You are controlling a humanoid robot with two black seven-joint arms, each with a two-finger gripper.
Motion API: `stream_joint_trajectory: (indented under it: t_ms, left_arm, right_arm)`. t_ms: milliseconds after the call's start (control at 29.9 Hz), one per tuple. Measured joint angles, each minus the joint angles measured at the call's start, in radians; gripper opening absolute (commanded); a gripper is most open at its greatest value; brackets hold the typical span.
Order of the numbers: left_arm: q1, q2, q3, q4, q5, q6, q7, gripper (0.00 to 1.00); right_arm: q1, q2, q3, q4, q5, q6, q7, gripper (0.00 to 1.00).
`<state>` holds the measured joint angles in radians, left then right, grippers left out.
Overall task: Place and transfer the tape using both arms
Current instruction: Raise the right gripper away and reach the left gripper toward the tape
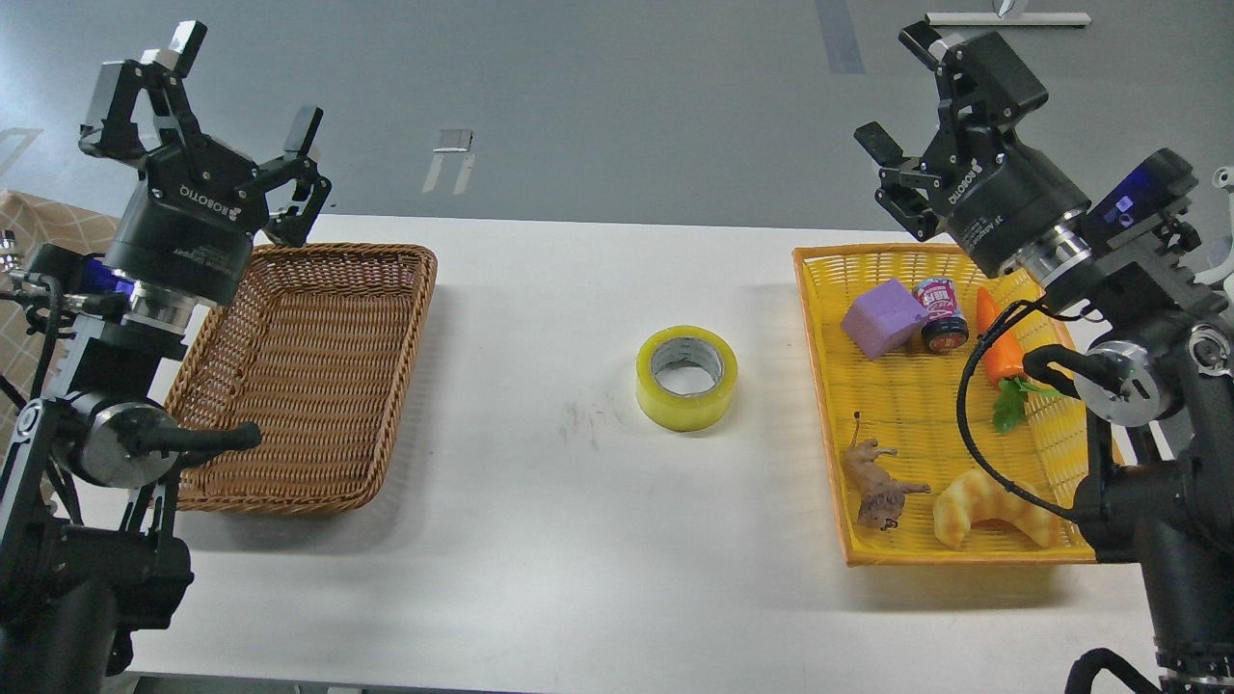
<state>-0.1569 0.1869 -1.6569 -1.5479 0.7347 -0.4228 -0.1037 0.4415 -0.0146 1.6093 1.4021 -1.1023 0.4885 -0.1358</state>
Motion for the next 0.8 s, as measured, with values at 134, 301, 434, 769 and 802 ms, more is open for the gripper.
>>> stream_joint_trajectory:
  t_ms: [134, 301, 434, 769, 802]
  left_arm:
    - [0.0, -0.015, 0.015, 0.0, 0.001, 0.0, -0.036, 0.98]
    - [-0.021, -0.006, 0.073, 0.009, 0.019, 0.044, -0.041, 0.98]
    - [-0.058, 0.017, 0.089, 0.029, 0.052, 0.101, -0.038, 0.98]
    - [-0.187, 0.046, 0.4, 0.111, 0.78, 0.347, -0.011, 0.98]
    - [-0.196, 0.053, 0.445, 0.121, 0.849, 0.354, -0.005, 0.98]
  right_arm:
    - [-0.036, 0.013, 0.042, 0.034, 0.014, 0.0, 0.003, 1.0]
    - [-0.038, 0.015, 0.045, 0.058, 0.014, -0.023, 0.004, 1.0]
    - [-0.031, 0.015, 0.038, 0.087, 0.011, -0.044, 0.003, 1.0]
    - [-0.019, 0.015, -0.019, 0.103, 0.007, -0.082, -0.005, 1.0]
    - [-0.019, 0.015, -0.018, 0.107, 0.008, -0.082, -0.005, 1.0]
